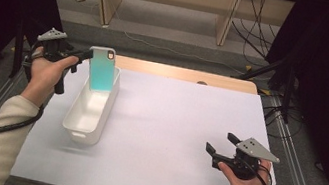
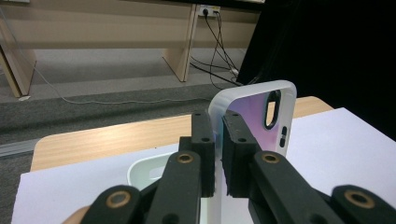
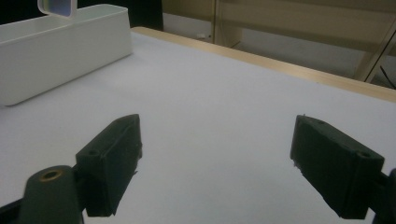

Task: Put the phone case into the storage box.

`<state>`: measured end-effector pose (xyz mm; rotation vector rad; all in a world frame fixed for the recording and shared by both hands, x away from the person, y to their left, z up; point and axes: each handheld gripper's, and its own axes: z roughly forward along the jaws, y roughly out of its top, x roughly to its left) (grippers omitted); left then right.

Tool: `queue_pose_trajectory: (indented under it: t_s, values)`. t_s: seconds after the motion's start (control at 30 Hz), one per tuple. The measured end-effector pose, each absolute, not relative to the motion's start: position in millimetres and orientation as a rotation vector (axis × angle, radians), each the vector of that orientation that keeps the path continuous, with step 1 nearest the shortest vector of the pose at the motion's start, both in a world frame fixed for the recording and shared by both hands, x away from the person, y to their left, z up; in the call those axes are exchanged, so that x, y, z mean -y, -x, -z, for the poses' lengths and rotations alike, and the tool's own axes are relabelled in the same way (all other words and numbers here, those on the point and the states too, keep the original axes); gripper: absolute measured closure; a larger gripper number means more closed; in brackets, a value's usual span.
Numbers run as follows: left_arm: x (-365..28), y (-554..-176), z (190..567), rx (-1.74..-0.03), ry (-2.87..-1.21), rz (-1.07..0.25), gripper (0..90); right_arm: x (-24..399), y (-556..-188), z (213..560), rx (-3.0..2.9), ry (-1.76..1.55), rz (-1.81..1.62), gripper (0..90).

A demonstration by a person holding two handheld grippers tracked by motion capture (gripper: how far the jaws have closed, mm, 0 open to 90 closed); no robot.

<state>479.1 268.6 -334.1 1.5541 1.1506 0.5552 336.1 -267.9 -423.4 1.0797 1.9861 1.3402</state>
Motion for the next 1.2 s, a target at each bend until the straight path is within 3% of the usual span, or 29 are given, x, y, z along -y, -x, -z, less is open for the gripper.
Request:
queue_pose_trajectory:
  t_s: [1.2]
  values:
    - [-276, -491, 335, -1.164, -1.563, -0.582, 84.0, 268, -338, 423, -1.993, -1.082, -1.317, 17.5]
